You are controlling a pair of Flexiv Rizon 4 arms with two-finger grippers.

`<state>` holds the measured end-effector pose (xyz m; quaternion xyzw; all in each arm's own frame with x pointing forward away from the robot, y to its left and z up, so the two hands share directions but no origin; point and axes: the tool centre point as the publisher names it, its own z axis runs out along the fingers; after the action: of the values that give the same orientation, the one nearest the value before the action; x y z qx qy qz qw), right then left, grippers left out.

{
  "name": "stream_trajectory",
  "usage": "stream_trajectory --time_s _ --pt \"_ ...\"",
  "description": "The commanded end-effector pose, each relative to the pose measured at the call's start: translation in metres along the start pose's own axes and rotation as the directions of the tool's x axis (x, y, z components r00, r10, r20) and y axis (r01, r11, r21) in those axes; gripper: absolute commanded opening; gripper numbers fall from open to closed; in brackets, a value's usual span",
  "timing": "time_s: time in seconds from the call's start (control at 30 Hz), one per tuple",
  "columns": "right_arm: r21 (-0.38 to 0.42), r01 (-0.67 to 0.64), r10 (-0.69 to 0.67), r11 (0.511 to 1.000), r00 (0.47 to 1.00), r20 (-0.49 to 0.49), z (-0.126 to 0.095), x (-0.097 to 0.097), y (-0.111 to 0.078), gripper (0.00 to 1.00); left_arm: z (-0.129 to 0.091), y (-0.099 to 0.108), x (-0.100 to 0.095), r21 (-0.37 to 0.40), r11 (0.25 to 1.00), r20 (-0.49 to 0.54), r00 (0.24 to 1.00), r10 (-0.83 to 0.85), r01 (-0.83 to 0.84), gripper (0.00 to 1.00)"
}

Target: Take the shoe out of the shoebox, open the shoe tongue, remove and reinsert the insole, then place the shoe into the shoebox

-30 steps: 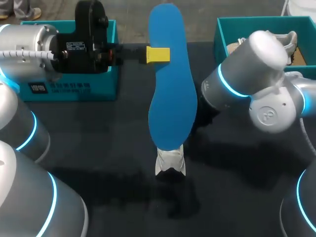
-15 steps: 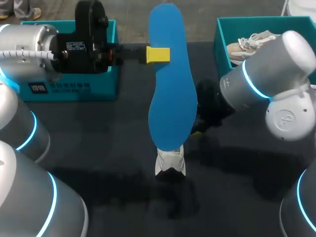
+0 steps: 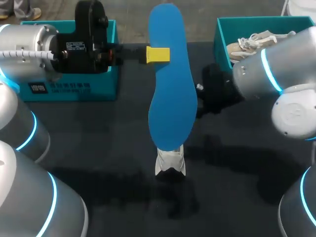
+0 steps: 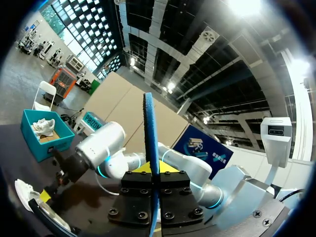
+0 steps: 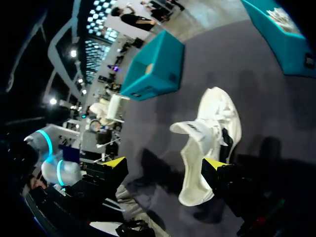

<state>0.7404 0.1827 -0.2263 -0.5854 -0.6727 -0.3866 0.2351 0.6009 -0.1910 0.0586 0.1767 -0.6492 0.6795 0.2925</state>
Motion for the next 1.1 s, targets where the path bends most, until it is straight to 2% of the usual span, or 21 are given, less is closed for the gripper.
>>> stream_trajectory --time_s 0.03,0.3,0.43,0.53,0.63,1.1 --pt "0.005 0.018 -0.017 1.000 0.988 -0.154 -0.042 0.007 -0.004 1.00 0.001 0.001 -0.001 0.001 1.000 -0.001 1.000 0.001 -0.001 0.00" --pt "-0.057 -0.047 0.026 0.997 0.943 -0.331 -0.080 0.030 0.011 1.00 0.001 0.001 -0.001 0.001 1.000 -0.001 1.000 0.001 -0.001 0.00" --pt "-0.090 -0.059 0.026 0.994 0.944 -0.328 -0.094 0.038 0.019 1.00 0.001 0.001 -0.001 0.001 1.000 -0.001 1.000 0.001 -0.001 0.00" --pt "-0.112 -0.098 0.050 0.989 0.927 -0.371 -0.103 0.040 0.025 1.00 0.001 0.001 -0.001 0.001 1.000 -0.001 1.000 0.001 -0.001 0.00" --pt "-0.102 -0.131 0.077 0.986 0.906 -0.417 -0.106 0.044 0.031 1.00 0.001 0.001 -0.001 0.001 1.000 -0.001 1.000 0.001 -0.001 0.00" --pt "-0.102 -0.131 0.077 0.986 0.906 -0.417 -0.106 0.044 0.031 1.00 0.001 0.001 -0.001 0.001 1.000 -0.001 1.000 0.001 -0.001 0.00"
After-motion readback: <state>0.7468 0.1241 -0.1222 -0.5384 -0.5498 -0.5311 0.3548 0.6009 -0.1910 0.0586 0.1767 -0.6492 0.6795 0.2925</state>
